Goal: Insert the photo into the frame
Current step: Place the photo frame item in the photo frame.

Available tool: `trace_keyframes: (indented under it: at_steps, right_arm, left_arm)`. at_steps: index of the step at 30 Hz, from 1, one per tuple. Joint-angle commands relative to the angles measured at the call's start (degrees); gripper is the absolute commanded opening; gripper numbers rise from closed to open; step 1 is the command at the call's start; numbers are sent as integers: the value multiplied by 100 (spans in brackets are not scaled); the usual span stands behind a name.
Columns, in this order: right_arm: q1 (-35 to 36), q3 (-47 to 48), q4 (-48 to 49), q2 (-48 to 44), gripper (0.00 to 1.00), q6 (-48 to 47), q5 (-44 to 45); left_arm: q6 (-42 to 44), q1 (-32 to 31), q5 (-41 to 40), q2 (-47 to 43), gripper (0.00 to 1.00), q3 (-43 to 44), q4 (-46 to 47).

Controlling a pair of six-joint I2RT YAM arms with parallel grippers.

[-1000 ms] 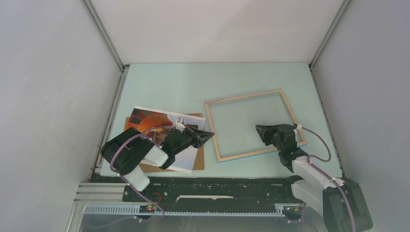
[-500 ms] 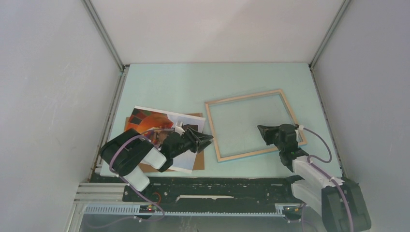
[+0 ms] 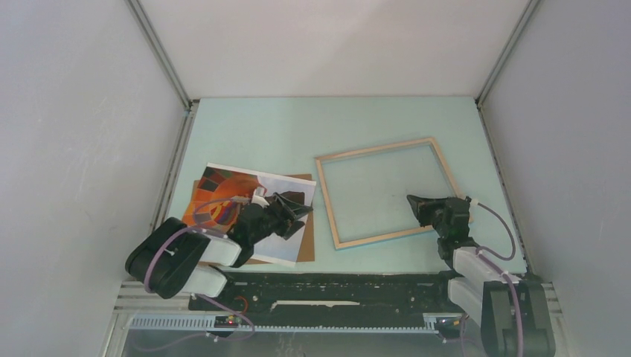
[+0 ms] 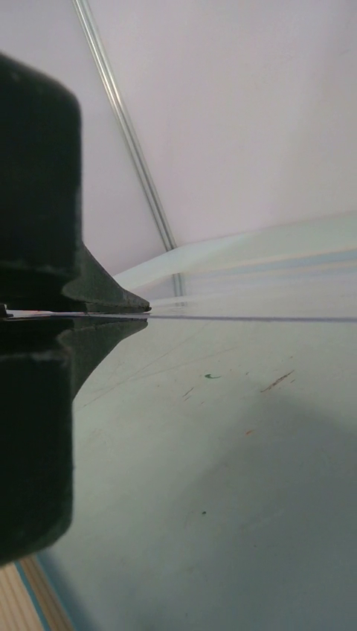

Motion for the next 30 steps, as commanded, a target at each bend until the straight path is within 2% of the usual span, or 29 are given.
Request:
trace_keyframes:
  at_steps: [1, 8, 11, 19, 30]
  right_arm:
    - [-222, -173, 181, -186, 0, -202, -93]
    - [-270, -360, -86, -552, 0, -262, -2]
    - [-271, -435, -194, -710, 0, -246, 98]
    - [-280, -552, -421, -1011, 0, -169, 277]
    - [-280, -598, 55, -598, 0, -89, 368]
  left_arm:
    - [713, 381, 202, -628, 87, -200, -788]
    - [1924, 414, -262, -2390, 94, 332, -3392]
    - [2214, 416, -422, -2829, 97, 567, -3996]
    - [2186, 409, -322, -2816, 100, 682, -4087]
    - [2304, 409, -274, -2765, 100, 758, -4122]
